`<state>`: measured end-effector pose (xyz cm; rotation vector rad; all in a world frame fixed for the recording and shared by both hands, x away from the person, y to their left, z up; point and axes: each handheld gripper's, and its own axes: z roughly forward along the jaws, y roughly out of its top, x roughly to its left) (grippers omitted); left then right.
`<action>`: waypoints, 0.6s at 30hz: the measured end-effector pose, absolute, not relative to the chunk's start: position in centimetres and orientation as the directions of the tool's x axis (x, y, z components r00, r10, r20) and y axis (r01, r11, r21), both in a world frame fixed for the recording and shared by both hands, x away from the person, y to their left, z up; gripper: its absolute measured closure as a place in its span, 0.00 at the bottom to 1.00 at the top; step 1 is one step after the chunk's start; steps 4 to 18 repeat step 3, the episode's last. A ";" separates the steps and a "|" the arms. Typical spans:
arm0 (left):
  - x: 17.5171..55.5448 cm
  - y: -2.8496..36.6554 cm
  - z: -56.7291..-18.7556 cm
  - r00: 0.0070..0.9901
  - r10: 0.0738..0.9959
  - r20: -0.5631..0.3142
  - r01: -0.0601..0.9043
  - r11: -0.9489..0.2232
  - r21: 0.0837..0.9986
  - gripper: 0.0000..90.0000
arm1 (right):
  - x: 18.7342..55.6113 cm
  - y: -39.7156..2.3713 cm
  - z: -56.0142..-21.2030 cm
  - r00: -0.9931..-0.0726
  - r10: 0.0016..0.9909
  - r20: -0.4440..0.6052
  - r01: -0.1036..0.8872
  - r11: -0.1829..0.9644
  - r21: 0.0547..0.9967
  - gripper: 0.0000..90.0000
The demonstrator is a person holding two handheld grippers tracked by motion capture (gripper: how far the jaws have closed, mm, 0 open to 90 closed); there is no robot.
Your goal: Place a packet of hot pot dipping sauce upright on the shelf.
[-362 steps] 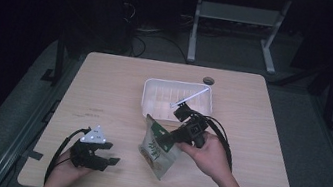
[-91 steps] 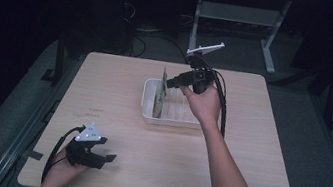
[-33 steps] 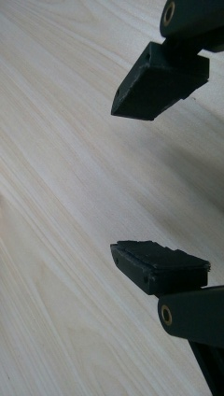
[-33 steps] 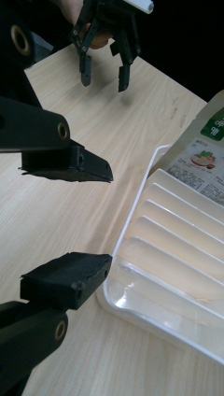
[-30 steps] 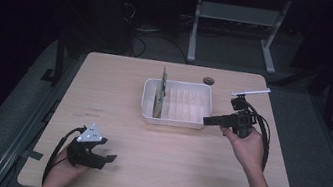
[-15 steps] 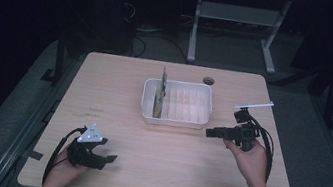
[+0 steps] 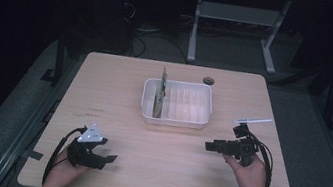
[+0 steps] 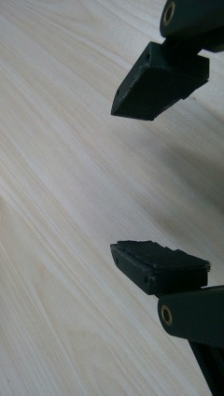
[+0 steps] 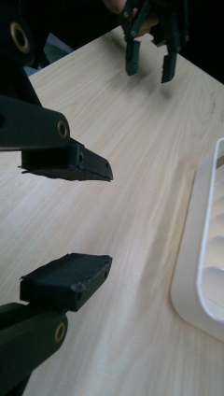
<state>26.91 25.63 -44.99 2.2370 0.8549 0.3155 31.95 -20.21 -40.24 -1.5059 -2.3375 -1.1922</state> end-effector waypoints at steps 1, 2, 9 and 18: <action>26.9 25.6 -45.0 0.752 0.658 -0.023 0.485 -0.530 0.696 0.31 | 31.8 -20.2 -40.3 -0.499 0.722 0.479 0.812 0.197 0.549 0.56; 26.9 25.6 -45.0 0.753 0.658 -0.023 0.485 -0.531 0.695 0.31 | 31.6 -20.2 -40.5 -0.502 0.722 0.475 0.808 0.197 0.555 0.55; 26.9 25.6 -45.0 0.753 0.657 -0.022 0.484 -0.532 0.695 0.31 | 31.4 -20.2 -40.7 -0.503 0.723 0.474 0.808 0.197 0.555 0.55; 26.9 25.6 -45.0 0.753 0.657 -0.022 0.484 -0.532 0.695 0.31 | 31.4 -20.2 -40.7 -0.503 0.723 0.474 0.808 0.197 0.555 0.55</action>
